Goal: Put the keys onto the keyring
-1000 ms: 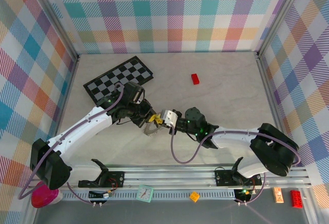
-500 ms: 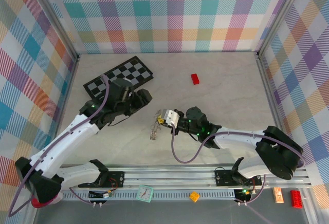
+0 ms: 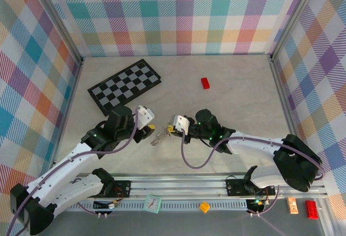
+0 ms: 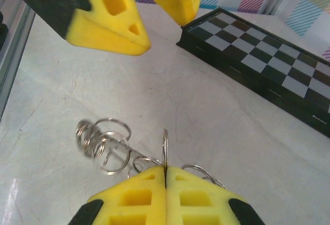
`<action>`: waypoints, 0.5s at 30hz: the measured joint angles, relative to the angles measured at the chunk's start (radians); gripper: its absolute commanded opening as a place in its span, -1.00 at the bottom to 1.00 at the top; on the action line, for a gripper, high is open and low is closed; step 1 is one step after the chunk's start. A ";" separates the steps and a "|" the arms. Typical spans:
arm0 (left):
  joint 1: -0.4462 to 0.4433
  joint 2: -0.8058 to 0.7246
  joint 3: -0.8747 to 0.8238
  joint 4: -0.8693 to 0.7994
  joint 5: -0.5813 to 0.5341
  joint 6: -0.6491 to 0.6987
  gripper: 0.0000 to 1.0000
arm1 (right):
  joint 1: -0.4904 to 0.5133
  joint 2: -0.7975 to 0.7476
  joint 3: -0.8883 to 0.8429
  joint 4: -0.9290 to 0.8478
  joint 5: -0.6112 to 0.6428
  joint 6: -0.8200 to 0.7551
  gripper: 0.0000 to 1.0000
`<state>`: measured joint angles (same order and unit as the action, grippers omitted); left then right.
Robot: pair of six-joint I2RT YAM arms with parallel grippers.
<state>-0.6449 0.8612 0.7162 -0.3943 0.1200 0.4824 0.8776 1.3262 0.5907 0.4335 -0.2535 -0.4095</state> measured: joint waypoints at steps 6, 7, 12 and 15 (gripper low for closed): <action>0.002 0.074 0.000 0.064 0.124 0.190 -0.37 | -0.008 -0.008 0.018 -0.058 -0.029 -0.011 -1.00; 0.003 0.091 0.000 0.067 0.143 0.212 -0.39 | -0.008 -0.010 0.022 -0.063 -0.033 -0.013 -1.00; 0.027 0.148 0.000 0.080 0.222 0.288 -0.41 | -0.008 -0.021 0.029 -0.077 -0.048 -0.025 -1.00; 0.047 0.162 0.011 0.082 0.258 0.320 -0.41 | -0.011 -0.023 0.033 -0.079 -0.056 -0.029 -1.00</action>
<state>-0.5976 1.0233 0.7269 -0.3122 0.3782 0.8028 0.8661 1.3033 0.6235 0.3542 -0.3096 -0.4389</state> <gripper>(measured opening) 0.296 0.046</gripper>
